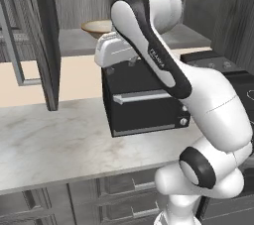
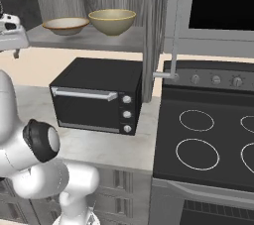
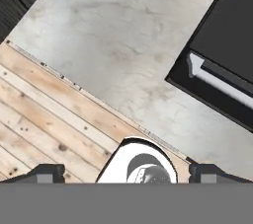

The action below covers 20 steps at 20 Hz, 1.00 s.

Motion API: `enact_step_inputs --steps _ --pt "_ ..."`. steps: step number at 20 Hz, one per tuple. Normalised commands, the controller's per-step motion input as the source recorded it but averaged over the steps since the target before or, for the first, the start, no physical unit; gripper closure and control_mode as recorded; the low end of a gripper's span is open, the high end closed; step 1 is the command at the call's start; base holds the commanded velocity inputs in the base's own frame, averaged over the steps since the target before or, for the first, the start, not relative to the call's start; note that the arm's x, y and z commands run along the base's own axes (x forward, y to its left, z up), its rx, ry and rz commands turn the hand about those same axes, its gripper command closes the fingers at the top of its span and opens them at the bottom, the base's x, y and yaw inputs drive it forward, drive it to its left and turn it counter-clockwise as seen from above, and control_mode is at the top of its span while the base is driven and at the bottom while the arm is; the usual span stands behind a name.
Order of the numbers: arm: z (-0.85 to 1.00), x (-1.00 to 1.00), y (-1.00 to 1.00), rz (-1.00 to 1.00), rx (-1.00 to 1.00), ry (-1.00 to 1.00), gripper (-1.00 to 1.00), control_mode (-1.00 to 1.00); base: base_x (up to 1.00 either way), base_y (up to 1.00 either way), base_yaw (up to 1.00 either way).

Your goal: Move the bowls from the cabinet to the plates on the dining table.

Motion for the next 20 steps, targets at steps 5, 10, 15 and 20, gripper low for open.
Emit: enact_step_inputs --steps 5,10,15,20 --pt "0.0 0.0 -0.45 0.0 -0.34 -0.12 -1.0 -1.0 0.0 0.0 0.0" --pt "0.0 0.0 -0.55 0.0 -0.31 -0.14 -1.0 -1.0 0.0 0.0 0.0" --pt "0.0 0.0 -0.64 0.07 -0.12 -0.13 -1.0 -1.0 0.0 0.0 0.0" --pt "-0.01 0.0 -0.64 0.14 0.0 -0.08 -1.0 -1.0 0.0 0.0 0.0"
